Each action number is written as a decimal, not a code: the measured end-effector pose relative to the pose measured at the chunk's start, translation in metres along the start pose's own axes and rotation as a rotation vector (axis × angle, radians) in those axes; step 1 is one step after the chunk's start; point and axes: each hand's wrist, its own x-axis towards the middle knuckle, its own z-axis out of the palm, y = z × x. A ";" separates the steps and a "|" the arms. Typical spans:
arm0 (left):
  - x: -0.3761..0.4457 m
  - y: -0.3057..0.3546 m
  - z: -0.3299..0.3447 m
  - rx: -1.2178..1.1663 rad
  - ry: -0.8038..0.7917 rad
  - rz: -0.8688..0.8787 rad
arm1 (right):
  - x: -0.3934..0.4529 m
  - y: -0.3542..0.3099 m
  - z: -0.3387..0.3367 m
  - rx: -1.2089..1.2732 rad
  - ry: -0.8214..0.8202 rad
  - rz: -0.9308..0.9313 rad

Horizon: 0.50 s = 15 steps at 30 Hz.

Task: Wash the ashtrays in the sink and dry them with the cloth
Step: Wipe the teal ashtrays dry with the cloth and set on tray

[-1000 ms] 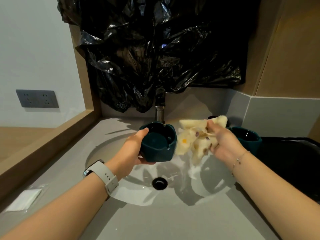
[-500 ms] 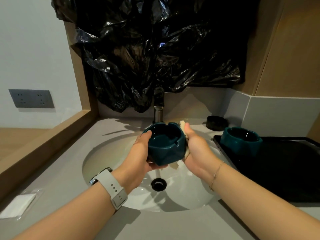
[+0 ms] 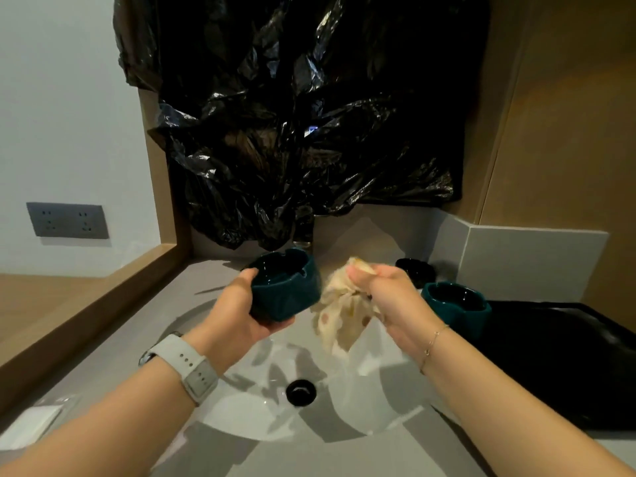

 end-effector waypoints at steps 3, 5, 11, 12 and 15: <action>-0.010 0.002 0.022 0.150 -0.090 0.038 | 0.001 -0.026 -0.039 -0.062 0.042 -0.127; -0.021 -0.002 0.046 0.257 -0.154 0.070 | -0.001 -0.039 -0.071 -0.084 0.085 -0.195; -0.054 -0.036 0.133 0.432 -0.313 0.055 | -0.025 -0.054 -0.172 0.043 0.258 -0.217; -0.057 -0.043 0.149 0.451 -0.344 0.042 | -0.030 -0.054 -0.187 0.032 0.289 -0.227; -0.055 -0.069 0.194 0.576 -0.422 0.008 | -0.043 -0.053 -0.226 -0.034 0.373 -0.283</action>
